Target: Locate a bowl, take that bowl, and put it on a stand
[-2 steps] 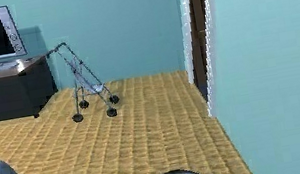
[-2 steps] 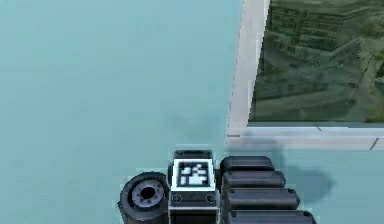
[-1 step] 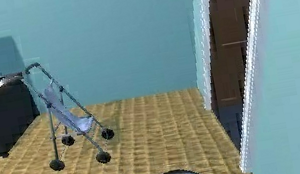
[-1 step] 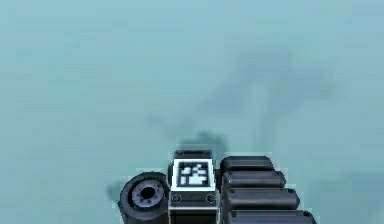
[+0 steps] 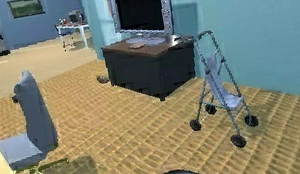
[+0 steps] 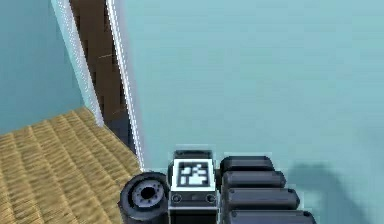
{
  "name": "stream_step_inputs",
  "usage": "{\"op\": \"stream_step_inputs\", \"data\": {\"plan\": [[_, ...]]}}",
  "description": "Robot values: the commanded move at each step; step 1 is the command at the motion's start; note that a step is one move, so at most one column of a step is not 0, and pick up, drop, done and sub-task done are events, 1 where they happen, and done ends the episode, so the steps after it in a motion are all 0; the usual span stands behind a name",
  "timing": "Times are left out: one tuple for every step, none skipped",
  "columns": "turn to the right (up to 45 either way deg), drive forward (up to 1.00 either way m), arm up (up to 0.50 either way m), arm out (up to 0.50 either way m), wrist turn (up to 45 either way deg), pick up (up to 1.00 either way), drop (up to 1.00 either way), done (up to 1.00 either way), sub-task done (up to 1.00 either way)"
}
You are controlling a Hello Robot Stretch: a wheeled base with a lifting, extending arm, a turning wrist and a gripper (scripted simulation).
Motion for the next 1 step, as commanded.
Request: {"op": "stream_step_inputs", "data": {"plan": [[-3.0, 0.00, 0.00, 0.00, 0.0, 0.00, 0.00, 0.00, 0.00]]}}
